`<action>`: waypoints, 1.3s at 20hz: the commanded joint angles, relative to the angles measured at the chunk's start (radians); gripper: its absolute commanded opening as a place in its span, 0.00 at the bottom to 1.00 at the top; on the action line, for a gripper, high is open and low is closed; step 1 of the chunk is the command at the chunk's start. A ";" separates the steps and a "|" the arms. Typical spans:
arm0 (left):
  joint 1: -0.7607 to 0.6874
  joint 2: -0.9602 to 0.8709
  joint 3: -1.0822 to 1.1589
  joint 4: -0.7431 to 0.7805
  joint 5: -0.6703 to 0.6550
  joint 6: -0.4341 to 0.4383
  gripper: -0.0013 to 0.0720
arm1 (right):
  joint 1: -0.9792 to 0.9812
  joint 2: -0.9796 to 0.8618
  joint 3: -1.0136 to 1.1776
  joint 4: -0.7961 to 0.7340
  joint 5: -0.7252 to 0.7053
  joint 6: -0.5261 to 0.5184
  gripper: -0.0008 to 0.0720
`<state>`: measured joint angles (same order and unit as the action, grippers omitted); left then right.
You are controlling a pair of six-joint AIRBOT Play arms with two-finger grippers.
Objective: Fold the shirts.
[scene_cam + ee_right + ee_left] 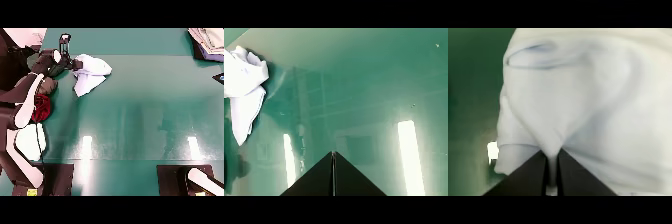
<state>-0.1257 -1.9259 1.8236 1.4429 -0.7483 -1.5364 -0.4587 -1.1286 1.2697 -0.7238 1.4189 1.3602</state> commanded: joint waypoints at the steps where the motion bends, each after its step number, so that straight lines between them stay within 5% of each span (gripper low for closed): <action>1: 0.002 0.007 0.084 -0.038 -0.043 0.010 0.05 | 0.000 0.001 0.011 0.028 -0.006 0.026 0.04; 4: -0.006 0.091 0.264 -0.145 -0.117 0.128 0.05 | 0.003 0.001 0.130 0.053 -0.014 0.026 0.04; 7: -0.006 0.291 0.285 -0.567 -0.134 0.443 0.05 | 0.019 0.001 0.307 0.053 -0.042 0.026 0.04; 9: -0.006 0.425 0.276 -0.808 -0.261 0.582 0.05 | 0.045 0.001 0.414 0.051 -0.071 0.026 0.04; 13: -0.084 0.615 0.275 -0.873 -0.477 0.594 0.05 | 0.116 0.001 0.561 0.050 -0.083 0.026 0.04; 18: -0.257 0.680 0.219 -0.789 -0.506 0.574 0.05 | 0.200 0.001 0.648 0.048 -0.081 0.026 0.04; 22: -0.319 0.661 -0.031 -0.630 -0.507 0.485 0.05 | 0.216 0.002 0.656 0.048 -0.064 0.026 0.04; 26: -0.319 0.585 -0.303 -0.648 -0.486 0.451 0.05 | 0.216 0.002 0.656 0.042 -0.043 0.026 0.04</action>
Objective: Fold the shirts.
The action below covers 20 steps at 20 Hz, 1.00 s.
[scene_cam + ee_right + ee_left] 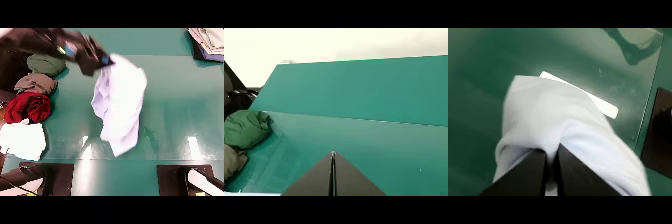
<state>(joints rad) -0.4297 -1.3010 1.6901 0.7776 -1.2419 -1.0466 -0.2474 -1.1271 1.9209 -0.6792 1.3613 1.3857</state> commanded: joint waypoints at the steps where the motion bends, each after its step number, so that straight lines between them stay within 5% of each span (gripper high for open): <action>1: -0.014 -0.069 -0.218 0.011 0.015 -0.048 0.05 | 0.004 0.000 0.005 -0.003 0.014 0.000 0.04; 2: -0.014 -0.094 -0.249 0.001 0.021 -0.054 0.15 | 0.004 0.000 0.005 -0.003 0.014 0.000 0.04; 3: -0.014 -0.120 -0.260 0.002 0.025 -0.055 0.69 | 0.004 0.000 0.005 -0.003 0.014 0.000 0.04; 4: -0.006 -0.135 -0.256 0.011 0.035 -0.064 0.98 | 0.004 0.000 0.005 -0.003 0.014 0.000 0.04; 9: 0.230 -0.109 -0.173 0.069 -0.050 -0.080 0.98 | 0.004 0.000 0.005 -0.003 0.019 0.001 0.04; 12: 0.364 -0.105 -0.317 0.071 -0.071 -0.080 0.98 | 0.004 0.000 0.002 -0.003 0.021 0.001 0.04; 17: 0.445 -0.108 -0.700 0.009 0.182 -0.041 0.98 | 0.004 -0.002 0.002 -0.003 0.021 0.001 0.04; 20: 0.444 -0.158 -0.732 -0.056 0.202 -0.004 0.98 | 0.004 -0.002 0.002 -0.003 0.020 0.002 0.04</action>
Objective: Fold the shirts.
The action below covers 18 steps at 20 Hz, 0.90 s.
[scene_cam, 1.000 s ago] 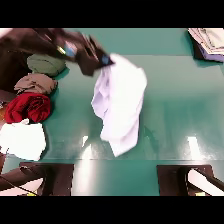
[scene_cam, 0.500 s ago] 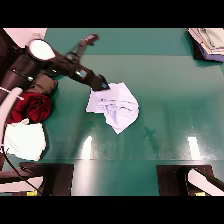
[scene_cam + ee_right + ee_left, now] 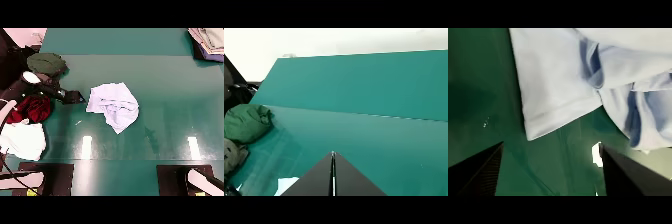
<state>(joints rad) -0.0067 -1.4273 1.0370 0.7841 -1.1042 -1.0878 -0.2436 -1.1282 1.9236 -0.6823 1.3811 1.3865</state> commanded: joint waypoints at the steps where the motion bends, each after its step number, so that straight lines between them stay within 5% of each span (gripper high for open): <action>1: 0.021 -0.056 -0.079 -0.095 0.066 0.047 0.98 | 0.000 0.000 0.000 0.001 0.001 0.001 0.04; 5: 0.017 -0.123 -0.079 -0.165 0.066 0.048 0.98 | 0.000 -0.001 0.000 0.001 0.019 0.001 0.04; 7: -0.013 -0.129 -0.079 -0.164 0.069 0.050 0.81 | 0.001 -0.001 0.000 0.001 0.019 0.001 0.04; 11: -0.075 -0.129 -0.079 -0.164 0.113 0.042 0.79 | 0.001 -0.001 0.000 0.001 0.023 0.001 0.04; 14: -0.075 -0.129 -0.065 -0.164 0.107 0.041 0.06 | 0.001 -0.001 -0.002 0.000 0.045 0.001 0.04; 18: -0.075 -0.106 0.080 -0.117 0.023 0.011 0.05 | 0.015 0.034 -0.188 -0.010 0.084 0.050 0.04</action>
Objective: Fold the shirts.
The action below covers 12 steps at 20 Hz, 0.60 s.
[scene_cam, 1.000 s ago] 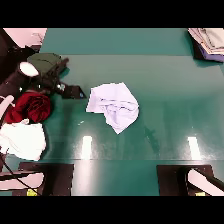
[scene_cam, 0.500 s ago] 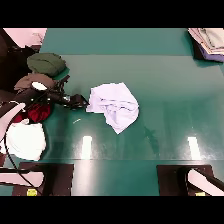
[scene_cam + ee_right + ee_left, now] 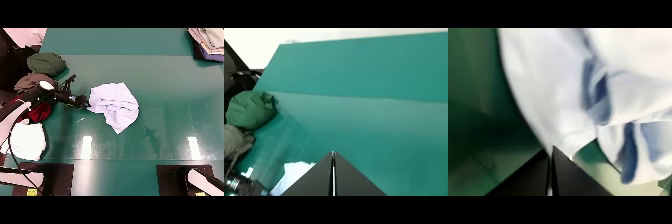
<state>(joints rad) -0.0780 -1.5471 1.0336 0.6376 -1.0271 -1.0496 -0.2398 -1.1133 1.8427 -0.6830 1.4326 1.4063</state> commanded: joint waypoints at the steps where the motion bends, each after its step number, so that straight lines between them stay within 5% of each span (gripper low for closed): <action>1: -0.003 0.030 0.133 0.064 -0.073 -0.039 0.05 | 0.038 0.032 -0.186 -0.052 0.035 0.042 0.04; 4: -0.003 0.097 0.260 0.130 -0.100 -0.046 0.05 | 0.212 0.077 -0.500 -0.218 -0.059 0.076 0.04; 5: -0.003 0.114 0.286 0.131 -0.103 -0.046 0.05 | 0.277 0.084 -0.610 -0.214 -0.124 0.079 0.18; 7: -0.003 0.145 0.314 0.130 -0.110 -0.047 0.05 | 0.428 0.078 -0.817 -0.198 -0.308 0.079 1.00; 12: -0.003 0.158 0.317 0.134 -0.152 -0.047 0.05 | 0.747 -0.090 -1.005 -0.112 -0.606 0.188 0.93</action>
<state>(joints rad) -0.0811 -1.4010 1.3357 0.7647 -1.1542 -1.0946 0.3382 -1.1248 0.9497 -0.8516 1.0218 1.5440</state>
